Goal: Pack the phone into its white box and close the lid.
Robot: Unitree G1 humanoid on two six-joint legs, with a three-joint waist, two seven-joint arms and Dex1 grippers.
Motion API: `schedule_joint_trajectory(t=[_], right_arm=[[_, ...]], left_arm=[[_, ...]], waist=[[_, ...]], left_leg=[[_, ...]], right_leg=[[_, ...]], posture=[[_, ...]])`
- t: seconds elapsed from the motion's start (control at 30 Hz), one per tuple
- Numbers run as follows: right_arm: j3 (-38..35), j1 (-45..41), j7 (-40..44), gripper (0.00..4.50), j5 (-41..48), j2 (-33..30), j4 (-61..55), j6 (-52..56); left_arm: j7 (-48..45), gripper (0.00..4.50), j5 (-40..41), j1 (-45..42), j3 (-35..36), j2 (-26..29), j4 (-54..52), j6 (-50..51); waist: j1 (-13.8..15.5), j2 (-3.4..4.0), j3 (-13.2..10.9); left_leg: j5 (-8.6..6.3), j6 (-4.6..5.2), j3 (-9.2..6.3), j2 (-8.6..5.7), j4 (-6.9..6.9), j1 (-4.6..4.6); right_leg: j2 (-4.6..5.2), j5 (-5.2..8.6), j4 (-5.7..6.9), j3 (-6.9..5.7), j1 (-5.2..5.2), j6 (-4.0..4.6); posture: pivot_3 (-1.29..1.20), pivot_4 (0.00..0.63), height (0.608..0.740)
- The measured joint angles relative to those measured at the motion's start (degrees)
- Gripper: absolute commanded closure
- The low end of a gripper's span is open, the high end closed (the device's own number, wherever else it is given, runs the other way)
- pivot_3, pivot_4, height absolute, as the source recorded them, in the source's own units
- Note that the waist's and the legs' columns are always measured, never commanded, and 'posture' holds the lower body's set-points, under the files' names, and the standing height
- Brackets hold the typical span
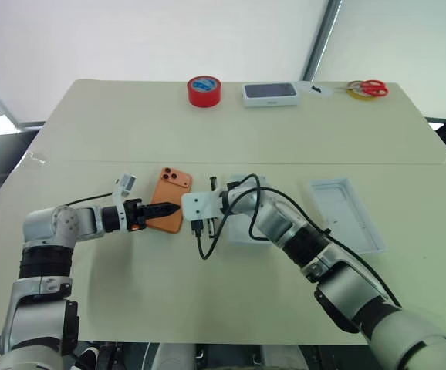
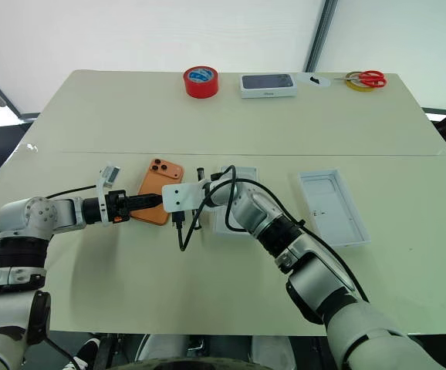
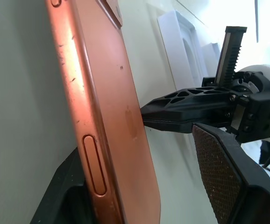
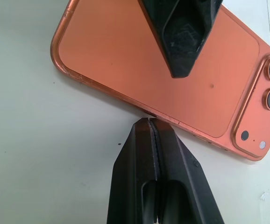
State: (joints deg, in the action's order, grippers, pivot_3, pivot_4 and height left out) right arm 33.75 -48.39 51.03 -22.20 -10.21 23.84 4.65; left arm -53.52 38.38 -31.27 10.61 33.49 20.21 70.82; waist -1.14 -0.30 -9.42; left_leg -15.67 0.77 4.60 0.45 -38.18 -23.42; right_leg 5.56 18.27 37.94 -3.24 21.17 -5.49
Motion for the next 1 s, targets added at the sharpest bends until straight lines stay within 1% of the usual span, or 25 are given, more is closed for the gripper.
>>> schedule_joint_trajectory(t=[0.07,0.17,0.2,0.23,0.33,0.43,0.5,0.53,0.6,0.67,0.7,0.8,0.9,1.0], right_arm=[[0.0,0.0,-0.03,4.5,-0.02,0.01,0.0,0.0],[-0.01,0.0,-0.09,4.5,-0.03,0.01,0.0,-0.03],[-0.02,0.0,-0.16,4.5,-0.04,-0.04,0.01,0.0],[-0.02,0.0,-0.19,4.5,-0.04,-0.03,0.01,0.01],[-0.94,0.02,-0.3,4.5,0.89,0.24,-0.09,1.18],[-4.08,0.58,-0.22,4.5,3.91,0.19,-1.6,2.47],[-7.98,1.47,2.16,3.96,9.22,0.18,-4.53,5.21],[-10.4,2.47,4.52,3.56,13.23,-0.03,-7.09,7.35],[-13.26,4.37,9.16,2.63,19.57,-2.12,-12.48,9.57],[-14.28,6.9,13.48,1.5,22.64,-7.03,-17.53,9.25],[-14.37,8.76,15.64,1.06,23.26,-10.41,-19.84,8.24],[-14.77,15.69,20.12,1.06,25.18,-18.32,-25.39,5.52],[-14.82,22.06,21.36,1.06,25.28,-23.59,-30.05,1.22],[-14.74,25.34,21.04,1.06,24.5,-25.9,-31.22,-1.27]], left_arm=[[1.35,2.54,0.2,0.2,1.04,-0.53,0.03,0.54],[3.25,4.04,0.51,0.75,2.05,-1.42,0.08,2.31],[2.72,4.46,1.78,0.64,2.7,-1.63,-0.11,3.22],[3.13,4.46,1.82,0.59,2.79,-1.74,0.12,3.75],[4.68,4.46,3.09,0.1,5.97,-2.79,1.23,6.19],[6.31,4.46,4.82,0.31,10.03,-4.05,1.71,8.25],[7.29,4.5,5.89,1.28,11.65,-4.57,0.74,8.71],[7.7,4.5,6.19,2.48,12.32,-5.17,-1.17,8.52],[8.64,4.5,7.05,5.24,13.03,-6.64,-5.56,7.92],[9.92,4.5,8.49,7.57,13.79,-8.31,-9.24,7.67],[10.6,4.5,8.9,8.66,14.03,-9.04,-11.09,7.64],[12.22,4.5,10.49,11.6,14.6,-10.57,-15.89,7.59],[13.53,4.5,11.8,13.11,14.79,-12.27,-19.09,7.11],[15.12,4.5,13.06,13.04,15.03,-13.46,-20.0,6.74]], waist=[[0.0,0.0,0.0],[-0.01,-0.01,0.0],[0.08,0.0,0.0],[0.07,-0.01,0.01],[0.04,-0.02,-0.01],[0.02,-0.04,-0.03],[-0.06,-0.05,-0.04],[-0.07,-0.05,-0.04],[0.07,-0.04,-0.05],[0.38,-0.08,-0.06],[0.45,-0.09,-0.07],[0.25,-0.14,-0.13],[0.22,-0.16,-0.18],[0.04,-0.24,-0.24]], left_leg=[[0.0,0.0,0.0,0.0,0.0,0.0],[0.0,0.0,0.0,0.0,0.0,-0.01],[0.0,0.0,0.0,0.0,0.0,0.0],[0.0,0.0,0.0,0.0,0.0,0.01],[0.0,0.0,0.0,0.01,0.0,-0.01],[0.0,0.0,0.0,0.01,0.02,-0.06],[0.0,0.0,0.0,0.01,0.05,-0.07],[0.0,0.0,0.0,0.02,0.06,-0.07],[-0.02,0.01,-0.01,0.02,0.07,-0.08],[-0.07,0.06,-0.03,0.01,0.04,-0.07],[-0.07,0.06,-0.03,0.01,0.06,-0.07],[-0.09,0.06,-0.04,0.04,0.13,-0.07],[-0.07,0.02,-0.03,0.11,0.23,-0.08],[-0.03,-0.04,-0.03,0.15,0.23,-0.07]], right_leg=[[0.0,0.0,0.0,0.0,0.0,0.0],[0.0,0.0,0.0,0.0,0.01,0.0],[0.01,0.0,0.01,0.0,0.0,0.0],[0.01,0.0,0.01,0.0,-0.01,0.0],[0.01,0.0,0.0,0.0,0.01,0.0],[0.01,0.0,0.0,0.0,0.06,0.0],[0.01,0.0,-0.01,0.0,0.04,0.0],[0.0,0.0,-0.02,0.01,0.0,-0.01],[0.02,-0.01,-0.09,0.01,-0.04,-0.01],[0.06,-0.01,-0.3,0.0,-0.12,-0.01],[0.06,-0.02,-0.43,0.0,-0.17,-0.02],[0.06,-0.02,-0.53,0.01,-0.17,-0.02],[0.01,-0.01,-0.61,0.01,-0.15,-0.01],[-0.02,-0.01,-0.62,0.01,-0.15,-0.01]], posture=[[0.0,0.15,0.73],[0.0,0.15,0.73],[0.0,0.15,0.73],[0.0,0.15,0.73],[0.0,0.15,0.73],[0.0,0.15,0.73],[0.0,0.15,0.73],[0.0,0.15,0.73],[0.0,0.15,0.73],[0.0,0.15,0.73],[0.0,0.15,0.73],[0.0,0.15,0.73],[0.0,0.15,0.73],[0.0,0.15,0.73]])
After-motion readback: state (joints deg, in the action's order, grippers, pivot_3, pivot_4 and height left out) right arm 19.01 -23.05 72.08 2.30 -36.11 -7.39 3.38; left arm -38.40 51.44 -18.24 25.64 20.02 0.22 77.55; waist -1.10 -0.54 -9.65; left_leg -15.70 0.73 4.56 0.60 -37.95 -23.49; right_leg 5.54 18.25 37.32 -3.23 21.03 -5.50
